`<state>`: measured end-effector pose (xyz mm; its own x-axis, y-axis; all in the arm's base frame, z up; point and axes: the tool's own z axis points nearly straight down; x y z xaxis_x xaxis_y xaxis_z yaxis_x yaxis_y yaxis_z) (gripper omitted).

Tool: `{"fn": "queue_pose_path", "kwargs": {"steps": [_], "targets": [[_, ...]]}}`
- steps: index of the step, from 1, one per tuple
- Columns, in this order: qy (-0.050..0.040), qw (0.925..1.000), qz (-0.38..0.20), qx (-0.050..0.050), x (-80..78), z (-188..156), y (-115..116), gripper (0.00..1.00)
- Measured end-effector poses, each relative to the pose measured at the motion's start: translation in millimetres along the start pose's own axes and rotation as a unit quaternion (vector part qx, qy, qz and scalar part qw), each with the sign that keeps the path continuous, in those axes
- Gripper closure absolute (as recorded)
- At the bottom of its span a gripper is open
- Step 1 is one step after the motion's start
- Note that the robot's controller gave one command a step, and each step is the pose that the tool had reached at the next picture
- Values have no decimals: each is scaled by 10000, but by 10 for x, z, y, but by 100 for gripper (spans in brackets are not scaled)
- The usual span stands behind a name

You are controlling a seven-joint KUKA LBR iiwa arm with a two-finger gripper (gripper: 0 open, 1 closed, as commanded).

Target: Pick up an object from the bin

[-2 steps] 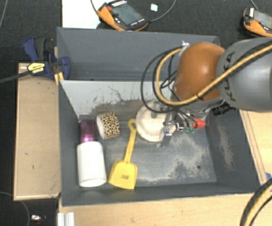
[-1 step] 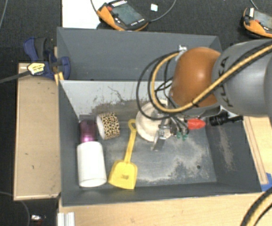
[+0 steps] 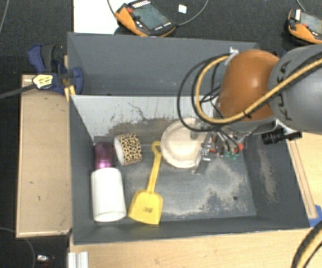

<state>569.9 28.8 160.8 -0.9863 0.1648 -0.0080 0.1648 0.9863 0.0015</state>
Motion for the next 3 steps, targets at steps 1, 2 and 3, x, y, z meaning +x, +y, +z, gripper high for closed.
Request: {"fn": "queue_pose_path", "kwargs": {"steps": [1, 2, 3], "targets": [[-12, 9947, 1026, -8, -35, 920, -97, 0], [-57, 9997, -252, -21, -42, 891, 220, 100], [-57, 9997, -252, -21, -42, 891, 220, 100]]}}
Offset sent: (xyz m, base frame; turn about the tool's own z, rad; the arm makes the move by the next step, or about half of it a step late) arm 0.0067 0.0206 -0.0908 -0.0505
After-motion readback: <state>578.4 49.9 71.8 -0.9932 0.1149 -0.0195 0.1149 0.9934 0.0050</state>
